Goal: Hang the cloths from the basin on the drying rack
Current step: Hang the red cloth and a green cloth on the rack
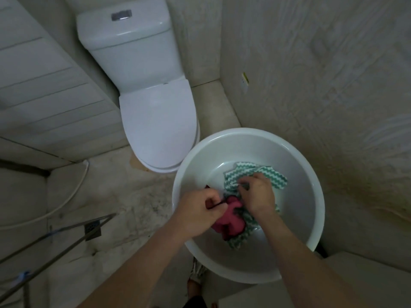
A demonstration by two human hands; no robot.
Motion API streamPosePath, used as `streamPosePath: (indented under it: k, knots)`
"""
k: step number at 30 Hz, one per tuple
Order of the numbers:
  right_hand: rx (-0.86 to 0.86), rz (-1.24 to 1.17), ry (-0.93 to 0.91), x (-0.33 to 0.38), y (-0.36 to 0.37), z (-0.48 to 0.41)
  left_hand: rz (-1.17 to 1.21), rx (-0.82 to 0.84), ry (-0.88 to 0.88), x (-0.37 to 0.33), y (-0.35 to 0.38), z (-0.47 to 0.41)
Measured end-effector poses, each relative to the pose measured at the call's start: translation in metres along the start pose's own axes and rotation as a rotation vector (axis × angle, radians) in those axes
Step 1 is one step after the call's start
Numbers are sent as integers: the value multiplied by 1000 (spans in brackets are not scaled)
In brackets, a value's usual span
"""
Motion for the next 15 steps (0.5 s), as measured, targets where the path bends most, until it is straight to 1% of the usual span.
streamPosePath:
  k: [2, 4, 6, 7, 8, 10, 11, 12, 13, 14, 15]
  knots:
    - [-28, -75, -27, 6, -8, 1, 188, -54, -13, -4, -18, 9]
    - [-41, -230, -29, 12, -23, 4, 399, -113, -31, -10, -35, 17]
    - [-29, -500, 91, 18, -45, 15, 527, -204, -55, -17, -52, 25]
    - [-20, -730, 172, 20, -55, 22, 570, -247, -75, -18, -59, 28]
    - [23, -1025, 249, 25, -60, 30, 604, -291, -93, -19, -65, 31]
    - [198, -1640, 335, 51, -66, 47, 645, -351, -107, -26, -76, 38]
    - [278, -1837, 376, 65, -70, 56, 663, -360, -119, -31, -80, 43]
    - [332, -1950, 404, 77, -72, 63, 700, -366, -129, -34, -86, 48]
    - [383, -2004, 413, 90, -72, 68, 776, -359, -158, -36, -91, 53]
    - [421, -2003, 408, 100, -71, 71, 884, -323, -205, -36, -90, 55]
    - [470, -1944, 372, 113, -72, 76, 1004, -278, -247, -36, -92, 61]
Point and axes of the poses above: each hand's wrist, its own z-axis away from the middle knuckle, its own y-axis out of the palm, x = y × z, the point moved 8 cm from there along -z, towards the middle knuckle
